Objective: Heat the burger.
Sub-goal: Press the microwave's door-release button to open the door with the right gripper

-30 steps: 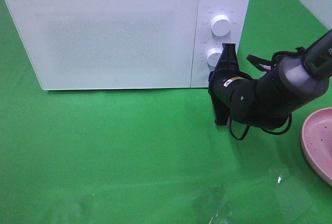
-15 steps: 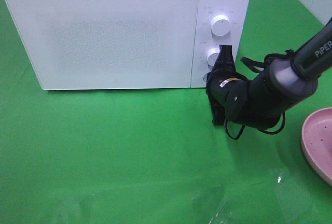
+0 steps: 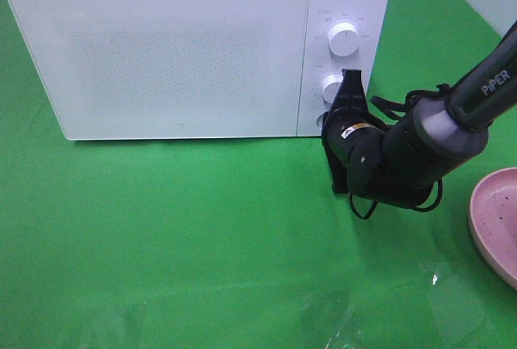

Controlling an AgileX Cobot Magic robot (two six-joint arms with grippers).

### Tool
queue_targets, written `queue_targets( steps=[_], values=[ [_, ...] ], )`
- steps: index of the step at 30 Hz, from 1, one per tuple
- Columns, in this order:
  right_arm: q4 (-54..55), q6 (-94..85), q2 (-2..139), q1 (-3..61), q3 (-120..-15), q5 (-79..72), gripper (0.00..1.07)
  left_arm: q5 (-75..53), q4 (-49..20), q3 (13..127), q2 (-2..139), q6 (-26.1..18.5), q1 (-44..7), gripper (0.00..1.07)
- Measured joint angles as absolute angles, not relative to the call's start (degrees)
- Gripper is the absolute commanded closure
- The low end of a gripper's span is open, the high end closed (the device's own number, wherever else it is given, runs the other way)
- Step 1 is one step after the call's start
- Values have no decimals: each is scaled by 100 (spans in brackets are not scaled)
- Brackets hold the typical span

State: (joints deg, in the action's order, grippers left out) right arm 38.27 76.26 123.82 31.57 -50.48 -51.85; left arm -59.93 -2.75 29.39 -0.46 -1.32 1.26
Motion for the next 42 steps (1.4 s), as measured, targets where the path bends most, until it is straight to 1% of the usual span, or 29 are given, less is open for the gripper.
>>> queue_targets(
  steps=[13,17,32,42],
  values=[
    [4074,7460,12582,3209,-5329,-5311,107,-5993,-275,2939,-46,-132,126,13],
    [4320,7334,12702,3272,-5443,-5340,107,-5993,-275,2939,-46,-132,126,13],
    [4366,7271,12702,3277,-5449,-5334,106,-5993,-275,2939,-46,-132,126,13],
    [4435,7317,12594,3277,-5483,-4945,104,-5993,-275,2939,-46,-132,126,13]
  ],
)
